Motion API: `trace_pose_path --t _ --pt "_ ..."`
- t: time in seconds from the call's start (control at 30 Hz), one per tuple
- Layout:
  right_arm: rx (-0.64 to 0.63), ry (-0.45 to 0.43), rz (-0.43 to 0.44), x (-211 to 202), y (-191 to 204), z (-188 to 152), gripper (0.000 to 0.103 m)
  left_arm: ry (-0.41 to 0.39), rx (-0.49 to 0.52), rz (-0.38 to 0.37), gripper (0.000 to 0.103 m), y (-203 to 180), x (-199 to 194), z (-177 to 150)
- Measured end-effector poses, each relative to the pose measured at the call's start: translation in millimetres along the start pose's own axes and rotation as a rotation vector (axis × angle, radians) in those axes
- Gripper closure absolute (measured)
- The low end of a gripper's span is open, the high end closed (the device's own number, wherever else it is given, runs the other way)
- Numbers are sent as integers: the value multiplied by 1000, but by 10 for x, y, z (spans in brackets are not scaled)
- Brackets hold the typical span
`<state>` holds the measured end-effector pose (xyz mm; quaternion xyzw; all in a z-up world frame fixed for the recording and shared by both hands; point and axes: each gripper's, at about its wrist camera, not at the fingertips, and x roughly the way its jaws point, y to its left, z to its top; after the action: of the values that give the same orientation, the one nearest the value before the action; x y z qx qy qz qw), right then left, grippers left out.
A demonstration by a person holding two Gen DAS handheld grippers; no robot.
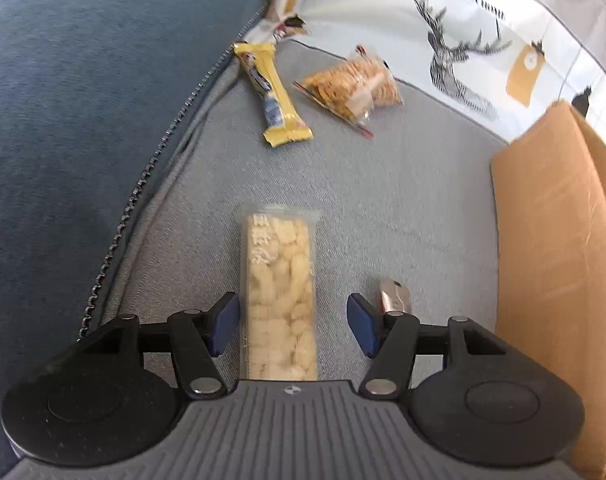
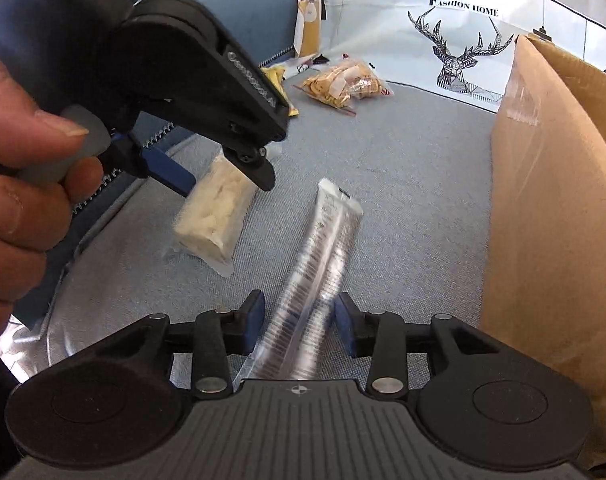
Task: Organize snacks
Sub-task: 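Close the left tool on the cracker bag while the right tool grasps the silver stick pack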
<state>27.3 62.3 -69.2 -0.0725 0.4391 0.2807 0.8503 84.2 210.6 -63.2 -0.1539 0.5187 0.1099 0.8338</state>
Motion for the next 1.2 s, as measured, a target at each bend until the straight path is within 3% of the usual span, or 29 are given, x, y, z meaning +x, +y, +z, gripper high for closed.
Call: trace_pose_path --t 0.17,0.37,0.43,0.57,0.83,1.03,1.2 --pt "-12 -10 -3 2 5 -20 80 33 -15 1 38 11 88 -2" --pt "-10 -12 -22 -8 3 -30 79 46 -31 -7 39 37 124 -6" --pt "5 -9 -24 -4 0 -29 75 46 -28 -4 41 38 121 -10" --pt "13 -11 -16 9 -16 -27 66 42 -23 8 61 54 106 -15" --pt "35 -24 -9 52 -65 -21 65 48 -34 -14 62 77 88 -12" --pt "19 -33 -12 59 -59 -25 79 47 -29 -11 61 53 98 -15" --pt "35 -60 -4 -1 -69 -21 82 42 -20 -8 62 37 98 -19"
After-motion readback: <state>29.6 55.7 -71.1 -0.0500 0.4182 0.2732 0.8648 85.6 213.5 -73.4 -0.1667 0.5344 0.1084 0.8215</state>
